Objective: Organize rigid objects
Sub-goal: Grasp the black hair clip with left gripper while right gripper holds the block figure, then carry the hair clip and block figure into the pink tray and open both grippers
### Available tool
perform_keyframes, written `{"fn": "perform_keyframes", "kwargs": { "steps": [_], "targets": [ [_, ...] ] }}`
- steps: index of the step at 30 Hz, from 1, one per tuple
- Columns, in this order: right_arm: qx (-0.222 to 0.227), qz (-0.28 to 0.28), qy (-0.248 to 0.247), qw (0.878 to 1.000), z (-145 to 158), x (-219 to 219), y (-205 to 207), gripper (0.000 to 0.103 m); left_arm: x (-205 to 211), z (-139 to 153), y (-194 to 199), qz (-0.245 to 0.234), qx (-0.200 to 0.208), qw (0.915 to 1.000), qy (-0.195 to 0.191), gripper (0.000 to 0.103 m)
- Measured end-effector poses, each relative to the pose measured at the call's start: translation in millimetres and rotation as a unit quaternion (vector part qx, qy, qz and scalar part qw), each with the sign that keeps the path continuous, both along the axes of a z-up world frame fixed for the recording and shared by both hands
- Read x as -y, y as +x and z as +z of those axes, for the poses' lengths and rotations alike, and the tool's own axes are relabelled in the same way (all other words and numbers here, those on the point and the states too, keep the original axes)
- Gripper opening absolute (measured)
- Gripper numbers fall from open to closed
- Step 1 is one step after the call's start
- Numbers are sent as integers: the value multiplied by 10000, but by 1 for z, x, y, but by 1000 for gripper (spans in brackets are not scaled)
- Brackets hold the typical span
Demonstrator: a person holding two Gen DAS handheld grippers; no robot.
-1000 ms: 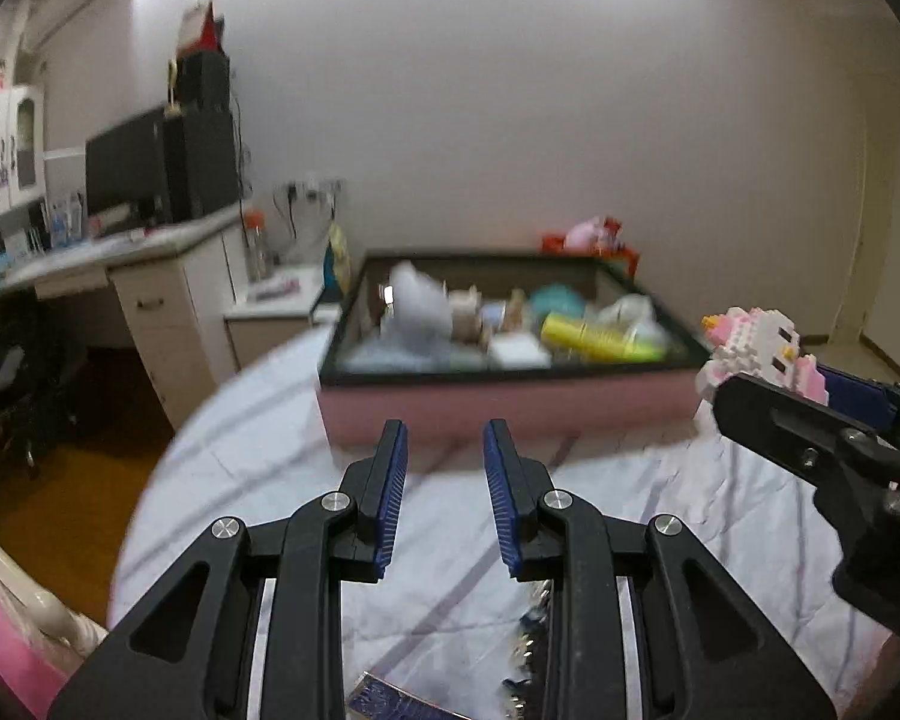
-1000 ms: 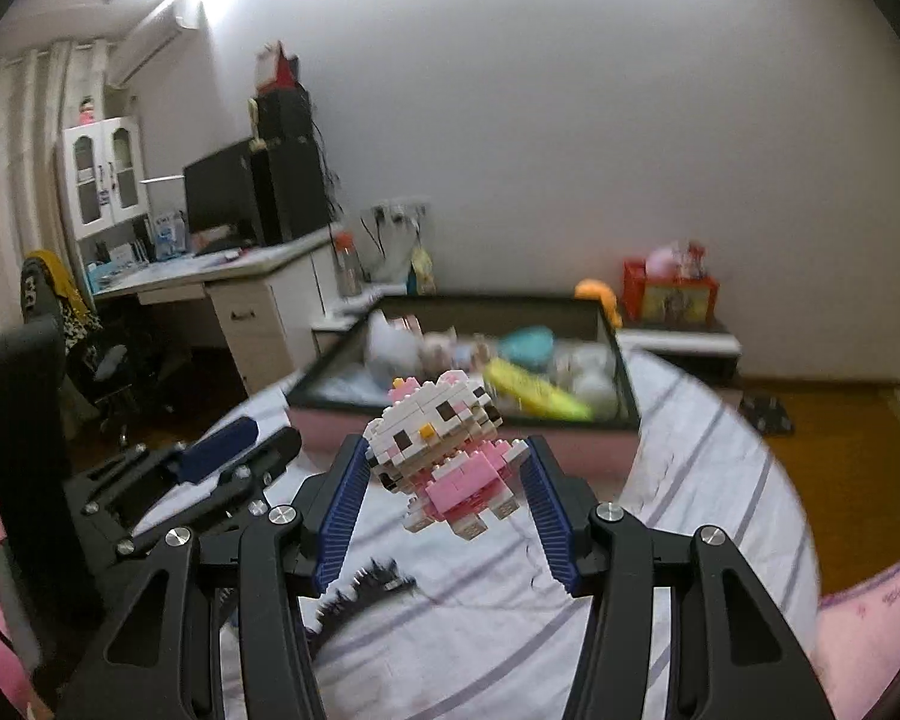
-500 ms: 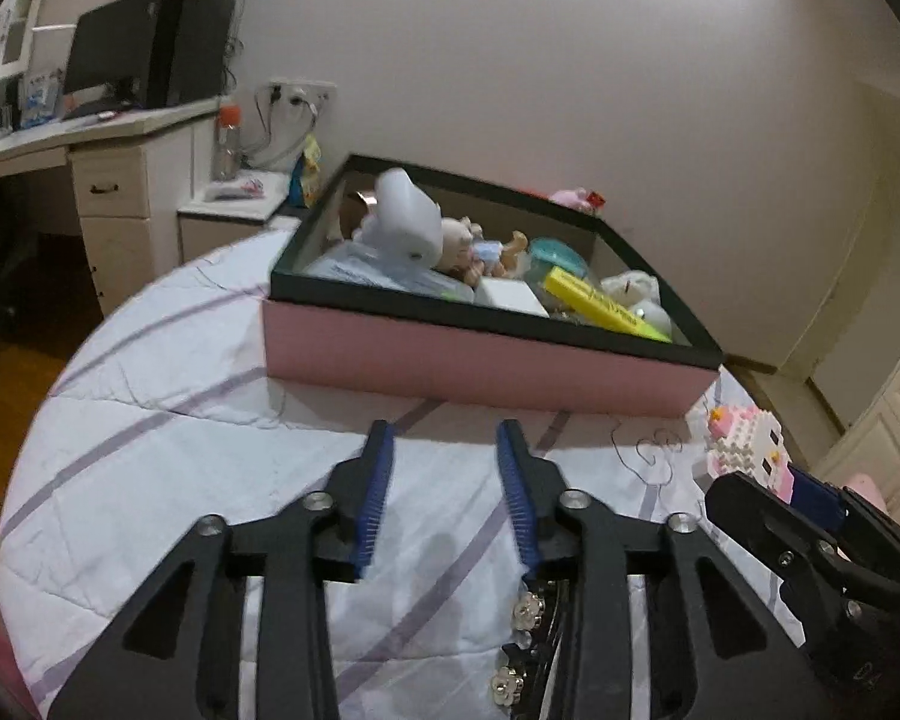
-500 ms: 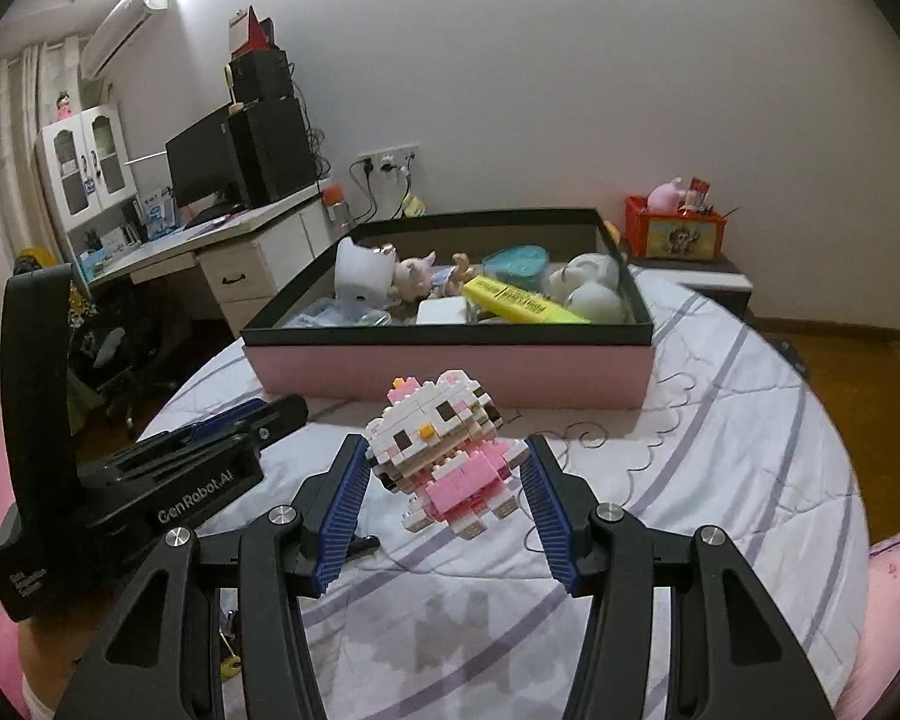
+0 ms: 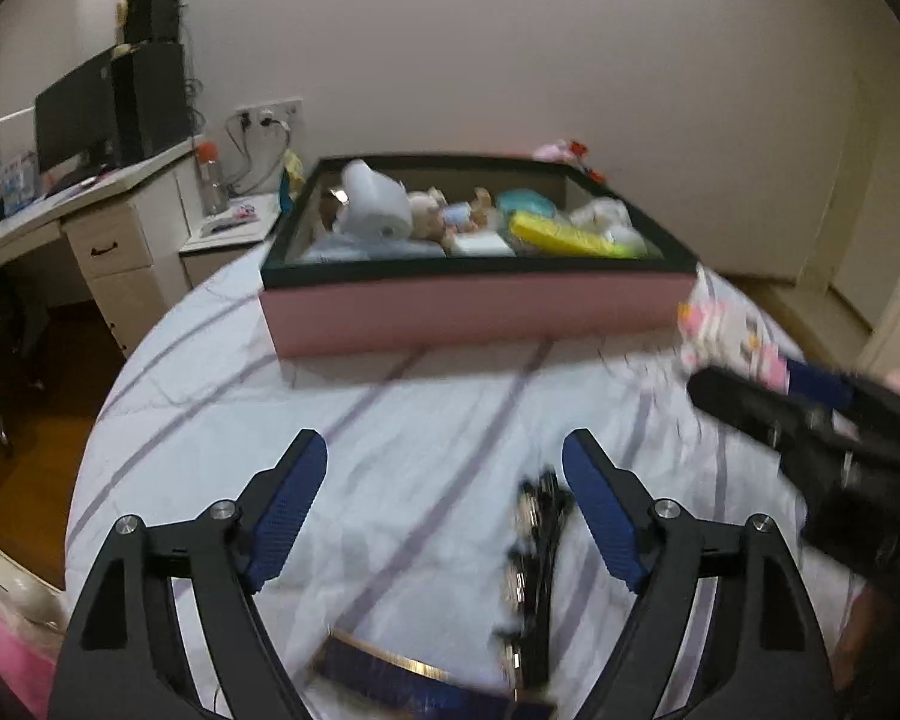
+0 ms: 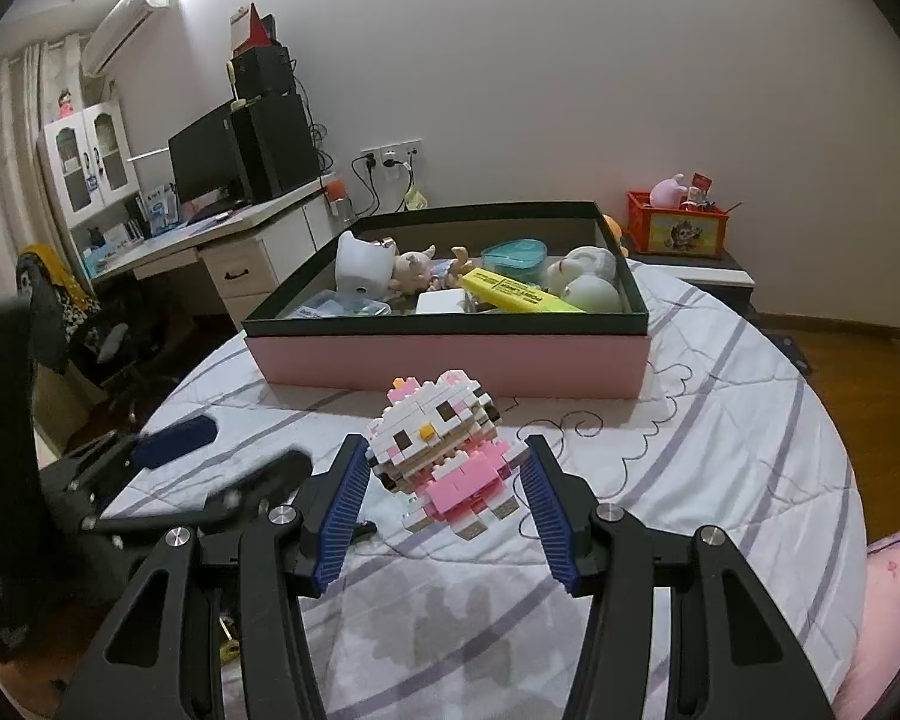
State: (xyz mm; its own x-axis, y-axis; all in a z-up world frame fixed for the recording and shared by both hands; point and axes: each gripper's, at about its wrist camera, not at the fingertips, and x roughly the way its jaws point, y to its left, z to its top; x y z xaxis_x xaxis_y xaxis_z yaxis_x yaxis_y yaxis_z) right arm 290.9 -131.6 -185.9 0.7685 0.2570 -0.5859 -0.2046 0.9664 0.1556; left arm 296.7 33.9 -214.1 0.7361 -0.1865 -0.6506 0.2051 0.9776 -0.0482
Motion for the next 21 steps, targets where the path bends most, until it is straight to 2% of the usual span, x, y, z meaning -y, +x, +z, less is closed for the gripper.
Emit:
{"fn": "perform_keyframes", "kwargs": {
  "steps": [3,5,8,9,13,17,21],
  "targets": [
    [0,-33,-23,10000,0,2,-6,54,8,-15,-5,-184,-378,9988,253,82],
    [-10,-51,-57,10000,-1,2,-8,54,17,-24,-7,-393,-579,9966,426,73],
    [-34,-58,-58,10000,-1,2,-11,54,27,-27,-8,-534,-592,9949,611,45],
    [-22,-73,-72,9999,0,2,-12,54,27,-24,-8,-554,-573,9953,542,19],
    [55,-92,-73,9999,5,3,-15,54,19,-10,-8,-345,-300,9982,400,19],
    [159,-121,-81,9998,13,5,-18,54,8,20,-6,-197,40,9995,261,19],
    [358,-145,-91,9992,28,6,-18,54,0,56,-10,-34,611,9980,166,19]
  ]
}}
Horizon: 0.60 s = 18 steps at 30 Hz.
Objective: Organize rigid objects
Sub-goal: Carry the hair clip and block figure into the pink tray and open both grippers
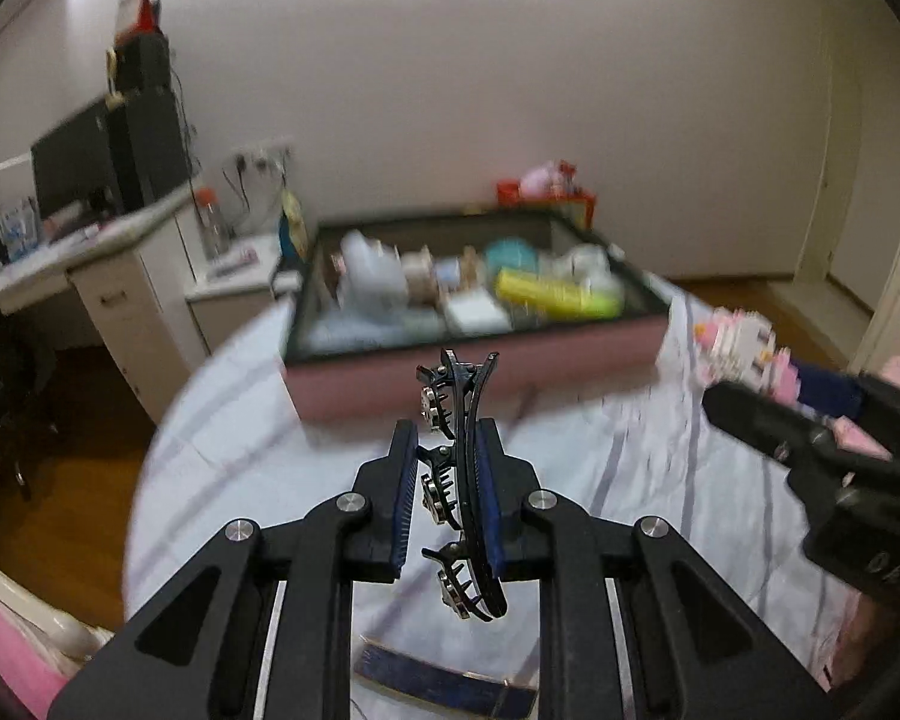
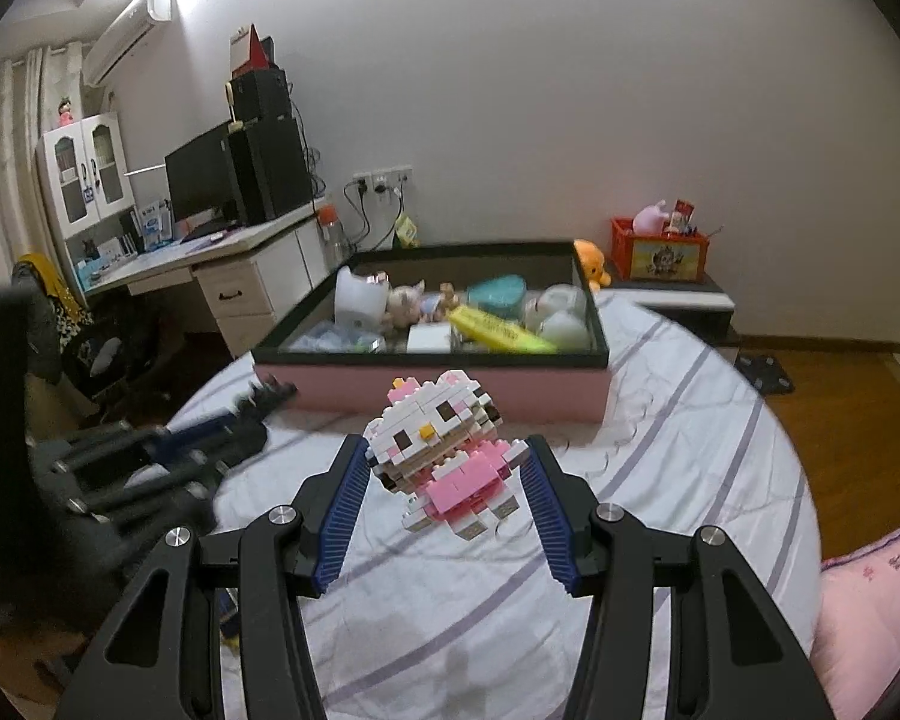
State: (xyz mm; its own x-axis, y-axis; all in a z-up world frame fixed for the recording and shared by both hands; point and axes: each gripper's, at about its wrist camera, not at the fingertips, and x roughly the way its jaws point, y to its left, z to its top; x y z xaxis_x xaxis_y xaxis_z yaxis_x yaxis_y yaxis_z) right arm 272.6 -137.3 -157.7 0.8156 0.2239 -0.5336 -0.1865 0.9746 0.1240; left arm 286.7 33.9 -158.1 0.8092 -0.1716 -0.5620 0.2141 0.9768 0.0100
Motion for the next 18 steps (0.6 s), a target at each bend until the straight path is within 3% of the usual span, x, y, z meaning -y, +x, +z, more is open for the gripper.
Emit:
{"fn": "perform_keyframes", "kwargs": {
  "steps": [8,18],
  "targets": [
    [470,-19,-1,9989,38,-1,6,54,3,59,-4,204,823,9961,243,19],
    [709,54,-146,9974,60,-8,28,54,6,72,27,161,963,9945,384,19]
  ]
}}
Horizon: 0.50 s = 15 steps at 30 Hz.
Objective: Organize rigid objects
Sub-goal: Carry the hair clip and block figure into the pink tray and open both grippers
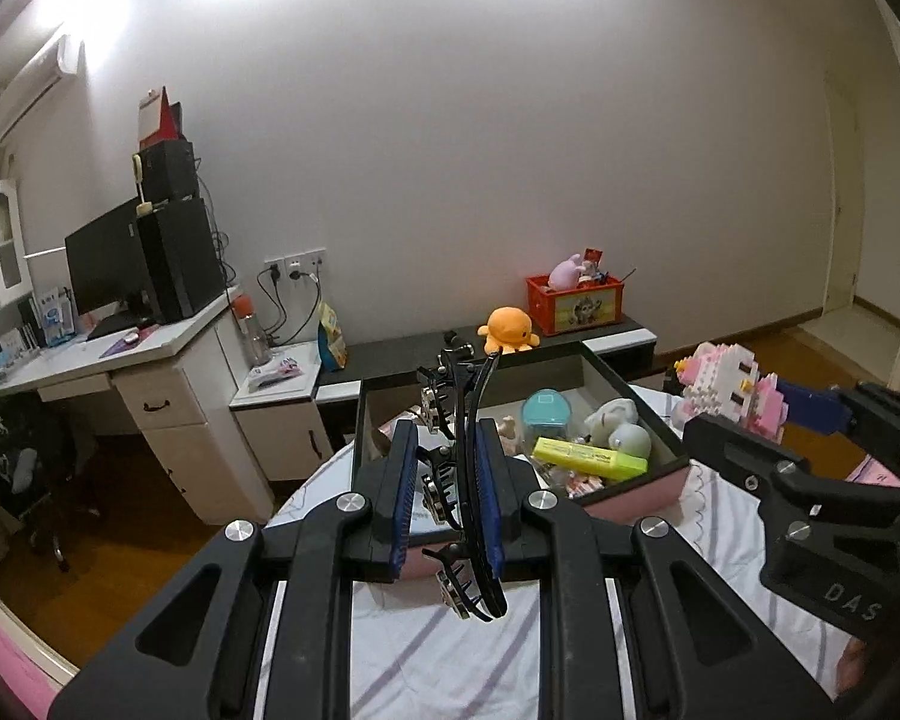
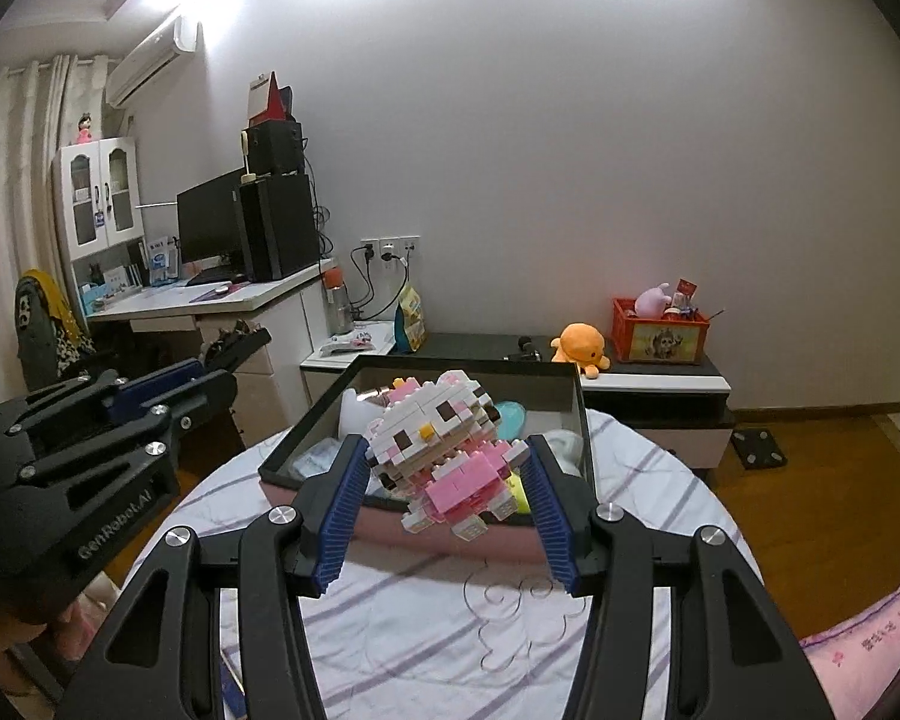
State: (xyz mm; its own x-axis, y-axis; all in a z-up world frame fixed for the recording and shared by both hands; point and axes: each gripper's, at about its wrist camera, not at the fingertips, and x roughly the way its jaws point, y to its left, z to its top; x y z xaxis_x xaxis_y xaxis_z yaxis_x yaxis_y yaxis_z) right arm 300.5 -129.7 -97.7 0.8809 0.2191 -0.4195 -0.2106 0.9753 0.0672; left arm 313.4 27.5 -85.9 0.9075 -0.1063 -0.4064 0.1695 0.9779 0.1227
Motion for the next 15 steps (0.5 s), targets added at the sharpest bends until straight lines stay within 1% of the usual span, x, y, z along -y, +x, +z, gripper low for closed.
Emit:
{"fn": "perform_keyframes", "kwargs": {
  "steps": [4,7,12,15],
  "targets": [
    [-2,-4,-75,10000,3,0,18,54,3,-4,27,8,-103,9999,118,19],
    [-35,-33,-206,9998,2,-2,40,54,5,-8,54,-13,-204,9997,160,19],
    [-290,-42,-335,9990,-8,-1,86,54,12,-24,110,-27,-615,9977,299,19],
    [-575,-67,-435,9974,-20,0,117,54,15,-40,139,-98,-942,9950,322,19]
  ]
}}
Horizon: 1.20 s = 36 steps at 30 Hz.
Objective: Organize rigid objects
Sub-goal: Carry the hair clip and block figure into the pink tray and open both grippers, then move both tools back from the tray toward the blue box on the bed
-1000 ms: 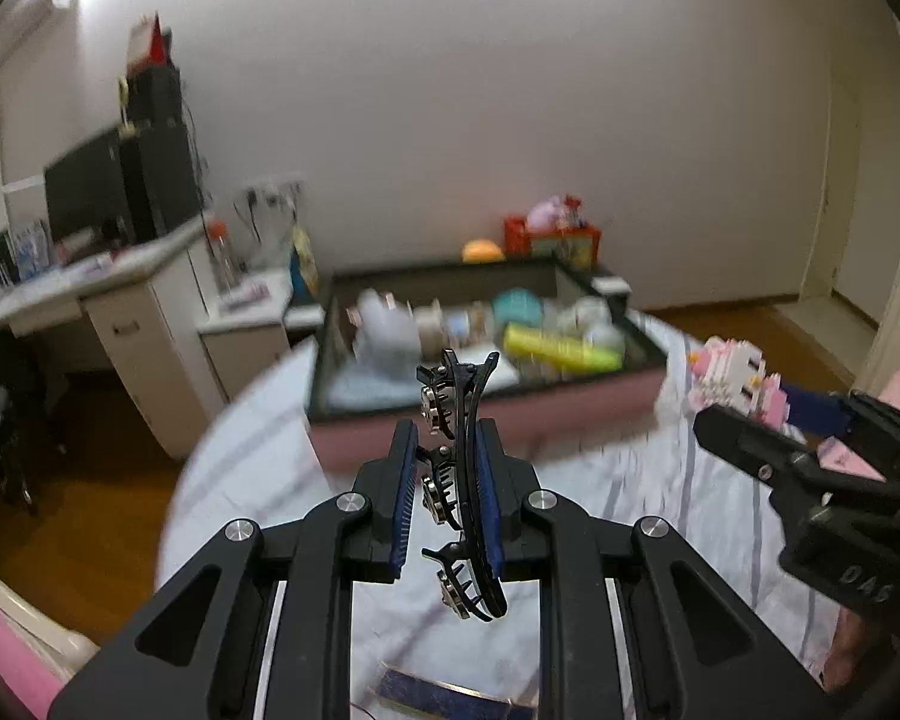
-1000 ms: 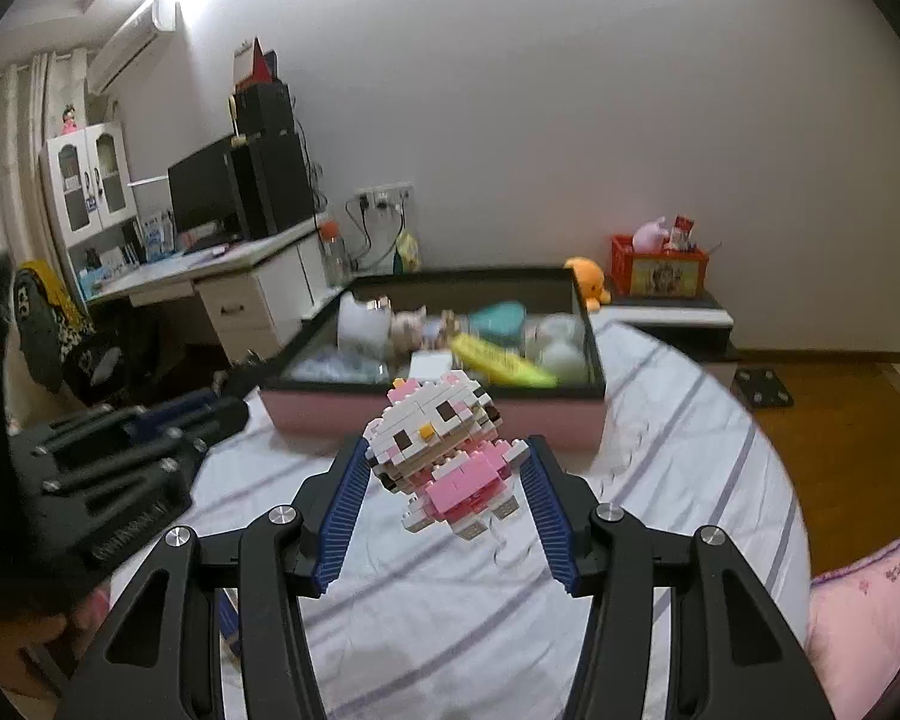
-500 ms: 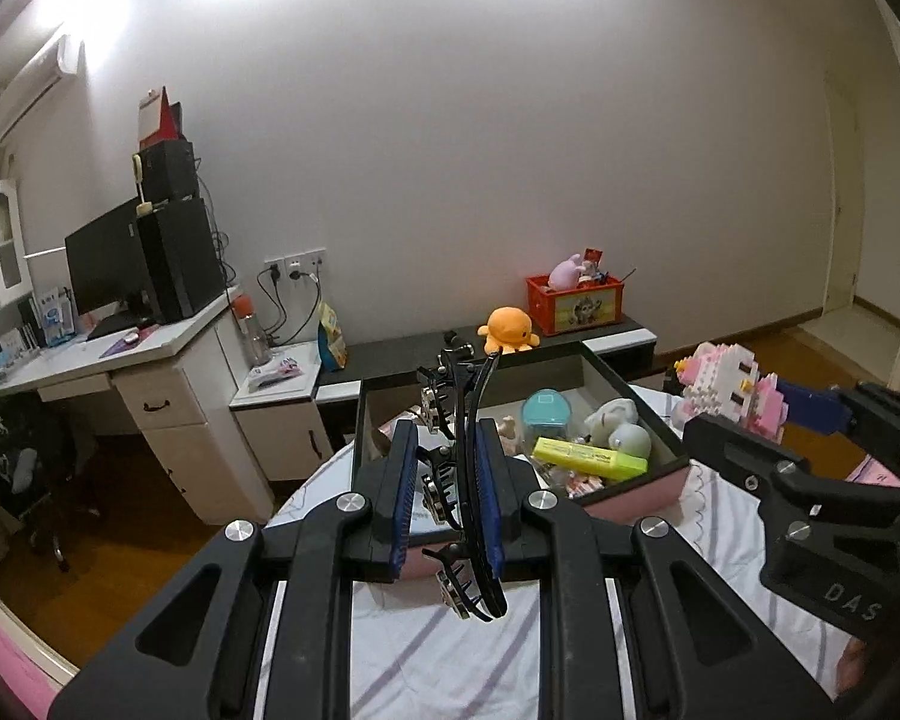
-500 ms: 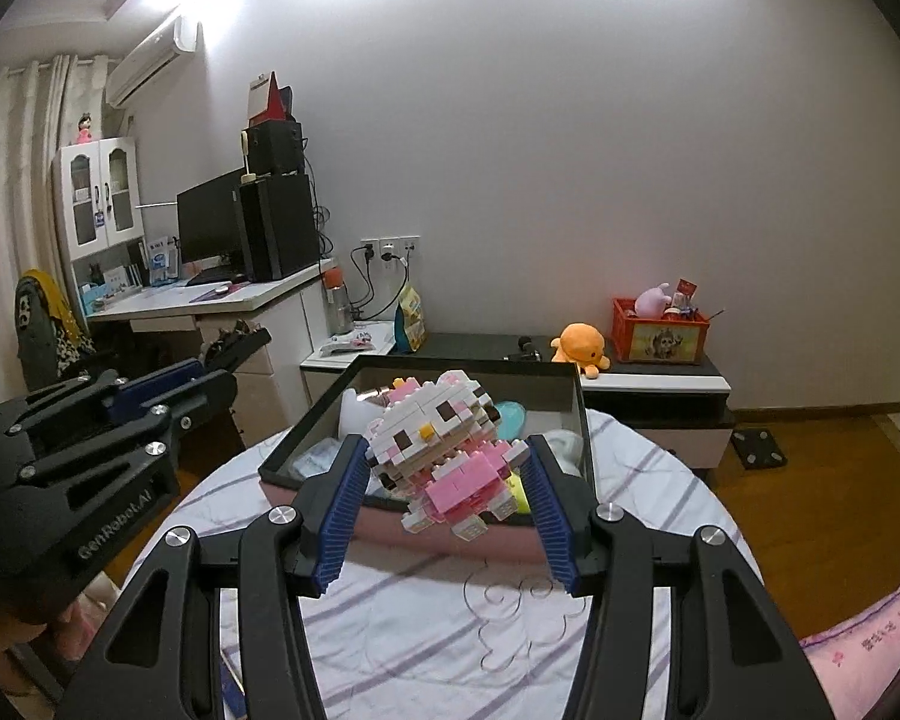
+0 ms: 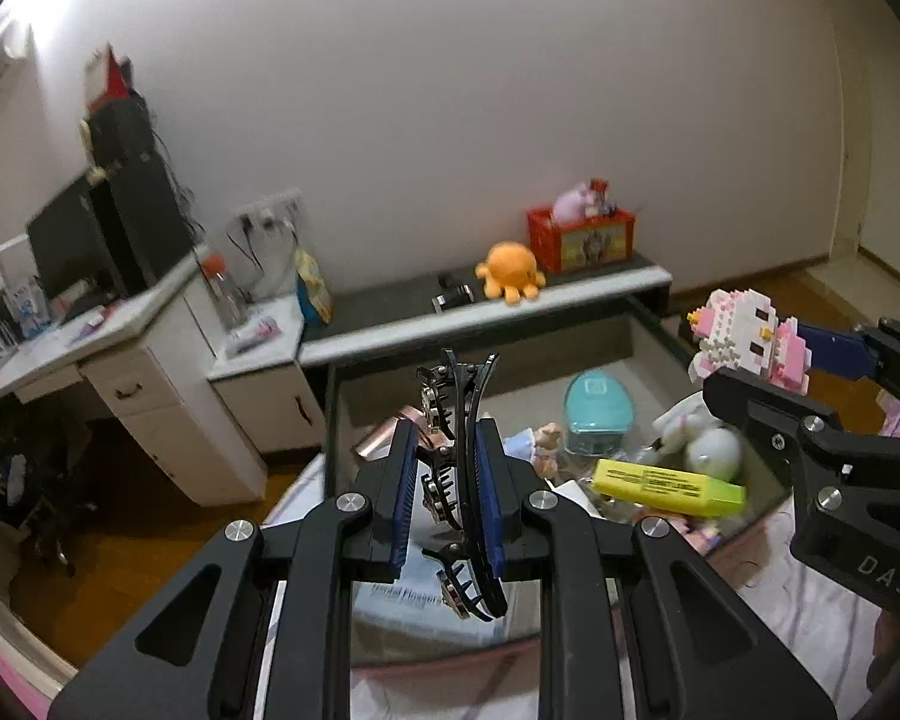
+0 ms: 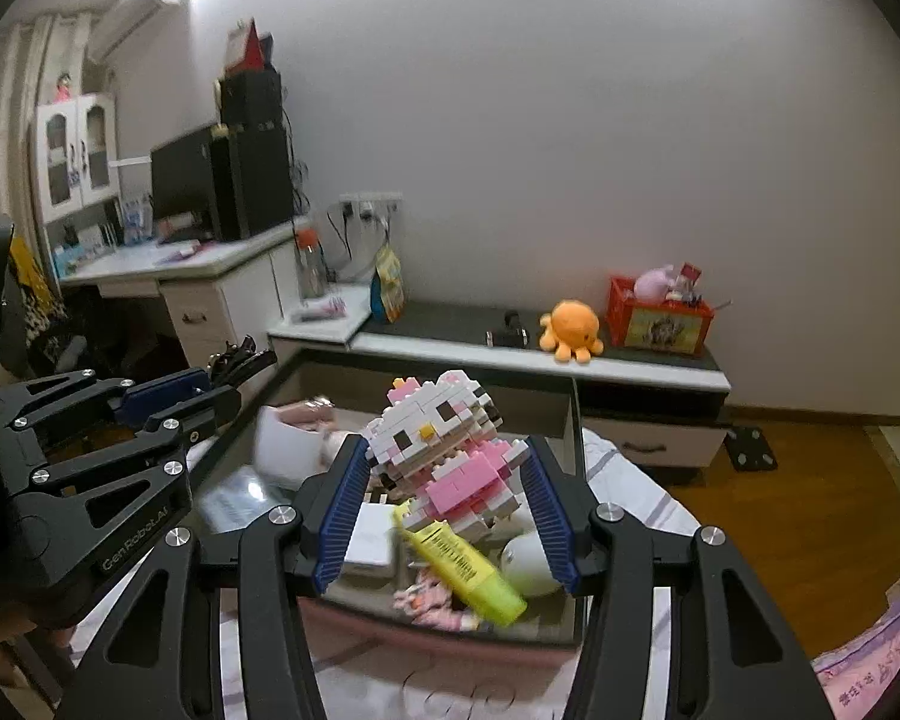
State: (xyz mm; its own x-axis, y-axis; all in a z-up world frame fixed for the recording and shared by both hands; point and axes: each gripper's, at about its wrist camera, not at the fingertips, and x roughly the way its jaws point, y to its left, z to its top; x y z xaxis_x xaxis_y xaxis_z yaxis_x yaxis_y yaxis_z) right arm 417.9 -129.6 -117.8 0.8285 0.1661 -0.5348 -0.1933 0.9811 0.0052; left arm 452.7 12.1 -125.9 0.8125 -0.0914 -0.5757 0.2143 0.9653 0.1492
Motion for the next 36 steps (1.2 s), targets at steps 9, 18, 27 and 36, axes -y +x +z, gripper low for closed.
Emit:
{"fn": "perform_keyframes", "kwargs": {
  "steps": [9,18,27,36],
  "targets": [
    [-743,-60,-122,9971,-40,8,56,54,8,-43,53,6,-678,9973,283,21],
    [-842,-123,-17,9964,-48,16,64,60,2,-38,49,96,-432,9990,39,81],
    [-231,-259,10,9994,-12,23,27,86,-14,14,-14,426,634,9970,-132,103],
    [148,-305,178,9993,21,30,-25,86,-20,40,-69,423,832,9954,-205,103]
  ]
}}
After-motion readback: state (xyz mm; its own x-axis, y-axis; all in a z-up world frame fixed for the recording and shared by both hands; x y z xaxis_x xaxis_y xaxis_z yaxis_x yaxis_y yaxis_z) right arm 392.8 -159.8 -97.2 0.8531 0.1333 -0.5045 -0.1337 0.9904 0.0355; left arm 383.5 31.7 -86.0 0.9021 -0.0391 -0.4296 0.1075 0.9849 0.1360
